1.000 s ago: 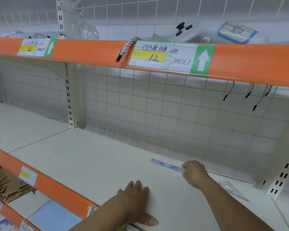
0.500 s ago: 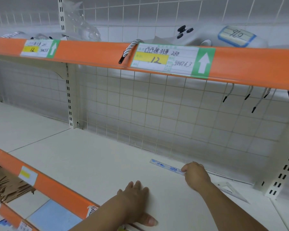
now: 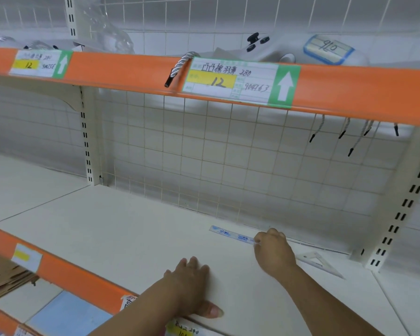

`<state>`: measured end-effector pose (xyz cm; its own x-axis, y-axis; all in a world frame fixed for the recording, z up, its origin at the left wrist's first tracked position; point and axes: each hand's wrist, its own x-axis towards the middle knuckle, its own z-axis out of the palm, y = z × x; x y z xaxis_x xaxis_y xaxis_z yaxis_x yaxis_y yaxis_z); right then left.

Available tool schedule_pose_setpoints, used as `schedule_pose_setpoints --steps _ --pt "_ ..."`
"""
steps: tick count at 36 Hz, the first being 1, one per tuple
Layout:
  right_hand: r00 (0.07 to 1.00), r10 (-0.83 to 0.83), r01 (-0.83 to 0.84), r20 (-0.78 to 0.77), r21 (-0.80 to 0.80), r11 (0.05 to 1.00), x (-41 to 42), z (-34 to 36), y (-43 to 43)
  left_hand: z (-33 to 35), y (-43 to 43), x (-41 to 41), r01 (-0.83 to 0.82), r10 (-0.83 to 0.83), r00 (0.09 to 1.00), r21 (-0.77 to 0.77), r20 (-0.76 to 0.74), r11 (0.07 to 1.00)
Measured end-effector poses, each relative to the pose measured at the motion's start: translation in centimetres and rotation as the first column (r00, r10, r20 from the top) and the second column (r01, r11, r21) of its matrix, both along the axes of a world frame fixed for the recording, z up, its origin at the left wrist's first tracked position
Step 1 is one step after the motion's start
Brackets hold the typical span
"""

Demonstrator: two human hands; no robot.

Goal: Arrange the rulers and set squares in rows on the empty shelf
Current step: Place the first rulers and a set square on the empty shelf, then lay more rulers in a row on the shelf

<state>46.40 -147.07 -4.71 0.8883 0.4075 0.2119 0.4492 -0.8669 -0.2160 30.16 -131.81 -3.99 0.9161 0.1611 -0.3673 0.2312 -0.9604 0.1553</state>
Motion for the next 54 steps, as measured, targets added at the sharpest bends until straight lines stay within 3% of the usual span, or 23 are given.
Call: schedule_pose_setpoints --steps 8,15,23,40,46,54 --pt "1.000 0.030 -0.030 0.002 -0.055 0.998 -3.5 0.4 -1.8 0.7 0.2 0.1 0.060 -0.058 0.998 0.067 -0.022 0.996" --pt "0.995 -0.009 0.002 -0.098 -0.073 0.997 -6.7 0.7 -3.9 0.8 -0.8 1.2 0.027 -0.039 0.980 0.068 0.193 0.997" --pt "0.986 -0.057 0.039 -0.159 -0.114 0.993 -10.2 1.4 -5.5 0.4 -3.4 1.0 0.155 -0.193 0.914 0.133 0.356 0.979" --pt "0.936 -0.307 0.294 -0.170 -0.096 0.951 -14.8 2.1 -13.7 1.4 -10.8 2.1 0.426 -0.425 0.791 0.101 0.440 0.899" --pt "0.932 -0.343 0.338 -0.120 -0.062 0.939 -15.1 2.9 -18.3 2.2 -15.0 2.1 0.444 -0.449 0.778 0.123 0.440 0.888" --pt "0.922 -0.353 0.350 -0.163 -0.045 0.936 -14.8 2.9 -27.3 2.3 -23.8 2.2 0.437 -0.456 0.783 0.147 0.423 0.887"
